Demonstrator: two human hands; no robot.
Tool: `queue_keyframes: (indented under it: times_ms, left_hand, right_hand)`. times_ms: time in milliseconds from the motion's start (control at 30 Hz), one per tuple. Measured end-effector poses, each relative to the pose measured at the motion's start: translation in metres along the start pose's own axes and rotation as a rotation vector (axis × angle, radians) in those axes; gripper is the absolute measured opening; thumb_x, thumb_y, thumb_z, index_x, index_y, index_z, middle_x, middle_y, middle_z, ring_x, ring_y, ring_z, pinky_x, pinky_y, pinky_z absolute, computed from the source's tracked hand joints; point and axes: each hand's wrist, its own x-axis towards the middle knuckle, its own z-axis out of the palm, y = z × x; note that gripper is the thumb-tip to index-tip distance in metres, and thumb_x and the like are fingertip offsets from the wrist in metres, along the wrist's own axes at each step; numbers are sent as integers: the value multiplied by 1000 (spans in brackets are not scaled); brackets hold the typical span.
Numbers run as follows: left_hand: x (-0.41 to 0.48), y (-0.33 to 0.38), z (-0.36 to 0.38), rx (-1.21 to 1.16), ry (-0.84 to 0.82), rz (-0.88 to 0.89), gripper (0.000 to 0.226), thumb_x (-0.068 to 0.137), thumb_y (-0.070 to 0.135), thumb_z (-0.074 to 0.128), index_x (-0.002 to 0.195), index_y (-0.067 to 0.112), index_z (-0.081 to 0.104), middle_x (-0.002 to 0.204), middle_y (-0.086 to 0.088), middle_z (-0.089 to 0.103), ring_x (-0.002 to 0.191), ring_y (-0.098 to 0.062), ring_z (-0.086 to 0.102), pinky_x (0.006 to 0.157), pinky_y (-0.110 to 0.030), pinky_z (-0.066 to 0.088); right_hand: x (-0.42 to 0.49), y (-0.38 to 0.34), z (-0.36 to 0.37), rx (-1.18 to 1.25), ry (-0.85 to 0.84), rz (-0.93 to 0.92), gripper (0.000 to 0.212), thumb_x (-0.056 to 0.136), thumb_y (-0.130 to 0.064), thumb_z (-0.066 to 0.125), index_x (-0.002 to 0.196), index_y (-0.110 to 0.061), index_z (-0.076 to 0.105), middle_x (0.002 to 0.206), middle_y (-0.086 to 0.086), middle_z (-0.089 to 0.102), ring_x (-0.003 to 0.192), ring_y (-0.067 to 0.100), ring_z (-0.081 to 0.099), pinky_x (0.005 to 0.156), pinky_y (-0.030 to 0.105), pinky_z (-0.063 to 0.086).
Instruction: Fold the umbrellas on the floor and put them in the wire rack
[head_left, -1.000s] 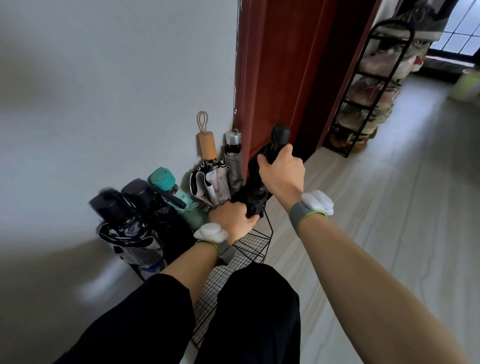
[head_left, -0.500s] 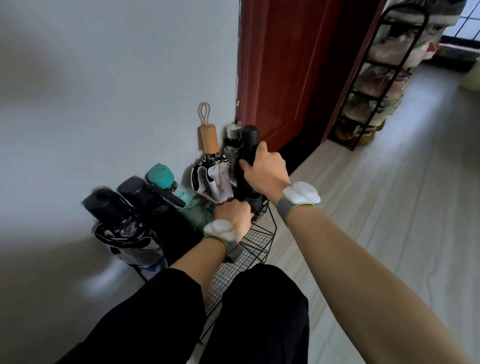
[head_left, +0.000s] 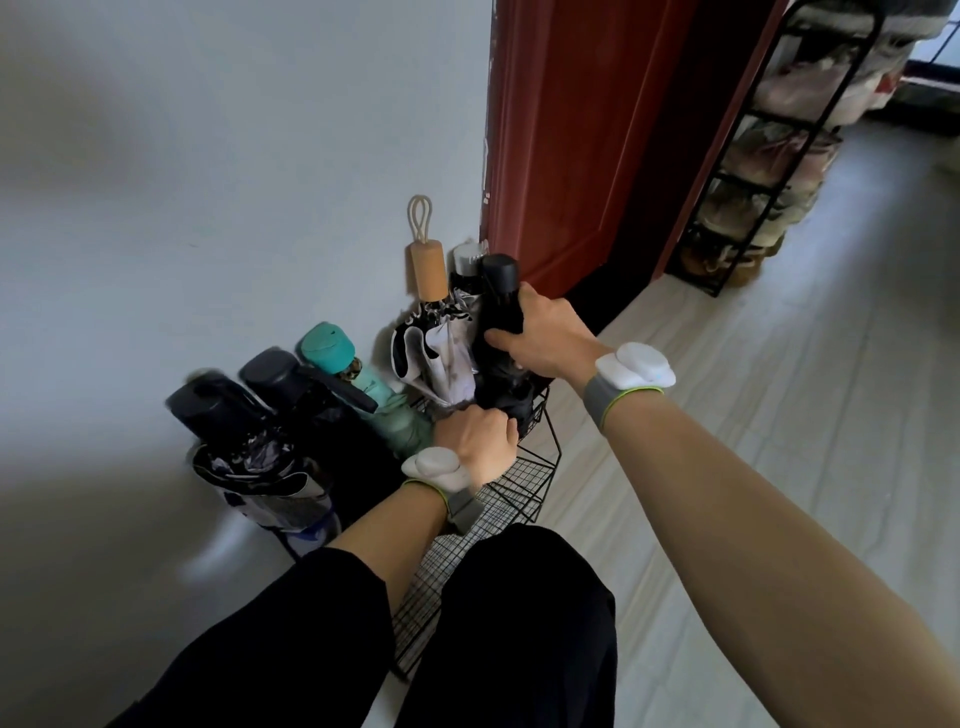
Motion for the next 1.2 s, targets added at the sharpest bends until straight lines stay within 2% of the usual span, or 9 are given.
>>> queue_keyframes:
  times_ms: [167, 267, 367, 467, 567, 667, 800, 967, 1200]
  left_hand:
    - [1, 1, -3, -48, -108, -46, 45, 107, 40, 32, 104, 11, 68, 109, -12, 70, 100, -35, 67, 69, -34, 41]
    - [4, 3, -13, -82, -218, -84, 46, 106, 40, 34, 116, 7, 65, 119, -14, 66, 111, -35, 63, 80, -35, 43]
    - [2, 1, -19, -107, -294, -90, 46, 105, 42, 37, 113, 6, 63, 118, -15, 65, 111, -35, 62, 85, -36, 46]
    - [1, -5, -17, -134, -368, -61, 43, 102, 44, 39, 94, 7, 60, 107, -17, 67, 100, -36, 64, 80, -37, 49]
    - [2, -12, -16, -166, -418, -23, 49, 100, 40, 42, 89, -2, 63, 89, -23, 62, 85, -39, 65, 67, -34, 44]
    - [-1, -17, -19, -135, -432, 14, 46, 101, 37, 44, 64, 10, 45, 62, -11, 42, 59, -29, 46, 60, -32, 36]
    - [-6, -18, -20, -76, -419, 23, 37, 99, 33, 46, 70, 11, 44, 67, -5, 45, 65, -26, 46, 62, -35, 38]
    - [-9, -20, -23, -45, -432, 79, 40, 96, 22, 51, 64, 15, 29, 63, -4, 31, 57, -22, 30, 57, -36, 29]
    - [-12, -17, -33, 60, -463, 165, 33, 89, 8, 54, 70, 15, 29, 63, -5, 30, 54, -20, 22, 53, -34, 20]
  right_hand:
    - [-6, 3, 1, 6, -6, -11, 55, 87, -52, 70, 123, -17, 48, 112, 14, 67, 103, 37, 63, 79, 35, 50]
    - [-16, 9, 1, 133, -17, -15, 48, 81, -47, 80, 113, -26, 50, 104, 0, 64, 100, 23, 61, 77, 26, 44]
    - [-23, 16, -4, 232, -23, 3, 69, 76, -39, 86, 134, -34, 50, 107, -5, 62, 100, 16, 61, 74, 17, 45]
    - [-28, 20, -7, 238, -26, 34, 95, 72, -37, 88, 151, -42, 36, 118, -2, 62, 105, 20, 65, 85, 24, 50]
    - [-30, 21, -9, 229, -35, 52, 93, 74, -36, 87, 152, -39, 37, 122, -2, 59, 114, 19, 58, 87, 22, 44]
    - [-30, 19, -12, 196, -22, 50, 94, 76, -34, 85, 155, -36, 34, 132, 5, 59, 123, 25, 55, 89, 22, 42]
    - [-31, 16, -14, 112, 7, 52, 89, 78, -37, 81, 154, -34, 34, 135, 10, 61, 121, 30, 58, 93, 29, 50]
    - [-38, 19, -12, 66, 11, 77, 86, 79, -44, 77, 152, -29, 35, 132, 13, 61, 117, 33, 60, 97, 42, 54]
    - [-57, 33, -14, -25, 7, 74, 71, 89, -42, 67, 152, -22, 39, 136, 11, 61, 124, 33, 57, 100, 43, 52]
